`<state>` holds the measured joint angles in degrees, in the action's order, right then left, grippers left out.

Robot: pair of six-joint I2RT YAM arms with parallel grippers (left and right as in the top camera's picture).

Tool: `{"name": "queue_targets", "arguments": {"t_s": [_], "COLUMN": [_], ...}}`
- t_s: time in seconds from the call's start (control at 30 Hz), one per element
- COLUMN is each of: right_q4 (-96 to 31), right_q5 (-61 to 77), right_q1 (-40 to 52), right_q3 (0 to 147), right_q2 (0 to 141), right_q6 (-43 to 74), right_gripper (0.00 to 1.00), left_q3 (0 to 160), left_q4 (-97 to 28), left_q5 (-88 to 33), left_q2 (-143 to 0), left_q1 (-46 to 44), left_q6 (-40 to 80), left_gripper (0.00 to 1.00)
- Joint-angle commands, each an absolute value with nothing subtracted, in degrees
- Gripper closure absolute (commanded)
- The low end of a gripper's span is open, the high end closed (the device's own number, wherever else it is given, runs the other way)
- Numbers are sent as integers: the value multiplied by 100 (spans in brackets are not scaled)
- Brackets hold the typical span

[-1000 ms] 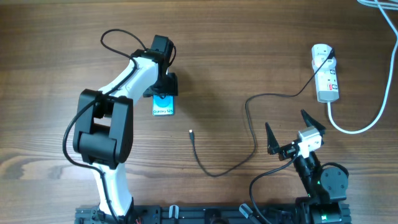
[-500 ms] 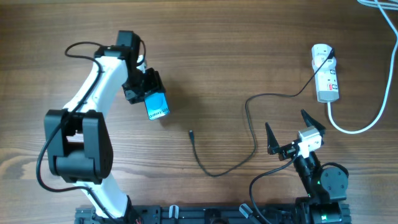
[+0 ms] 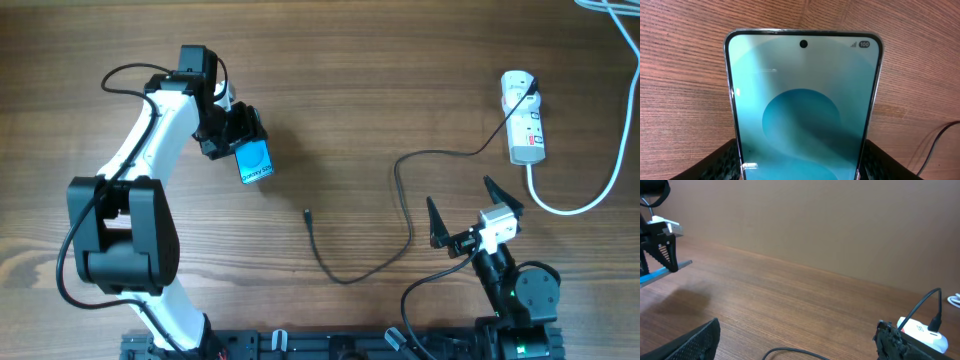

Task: Plug charger to phone and switch on socket

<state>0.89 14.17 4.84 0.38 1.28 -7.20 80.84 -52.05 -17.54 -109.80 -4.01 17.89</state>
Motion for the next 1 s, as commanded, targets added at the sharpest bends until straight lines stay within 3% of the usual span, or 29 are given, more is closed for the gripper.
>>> {"name": "queue_targets", "arguments": {"t_s": [0.0, 0.13, 0.3, 0.47, 0.63, 0.7, 0.9, 0.97], "right_q4": [121, 75, 75, 132, 200, 242, 362, 469], "right_q5": [1490, 991, 991, 1708, 4812, 5371, 5428, 4495], "right_q1": [502, 502, 502, 504, 504, 502, 502, 502], "right_q3": [30, 30, 30, 30, 30, 30, 30, 32], "right_q2": [104, 102, 102, 102, 102, 102, 102, 102], "right_q6": [-762, -2250, -2467, -2335, -1588, -1592, -1603, -539], "right_gripper": [0, 0, 0, 0, 0, 0, 0, 0], "left_q3": [8088, 8077, 8077, 8077, 8077, 8077, 8077, 8077], "left_q4": [-5192, -5190, -5188, -5186, -5188, -5188, -5188, -5190], "left_q5": [-1905, -1903, -1905, -1903, -1905, -1905, -1905, -1905], "left_q2": [-10844, -10844, -10844, -10844, -10844, -10844, -10844, -10844], "left_q1": [-401, -401, -401, -405, -408, -408, -408, -408], "left_q6": [1671, 1669, 1520, 1520, 1520, 1518, 1518, 1520], "left_gripper": [38, 38, 37, 37, 37, 37, 37, 37]}}
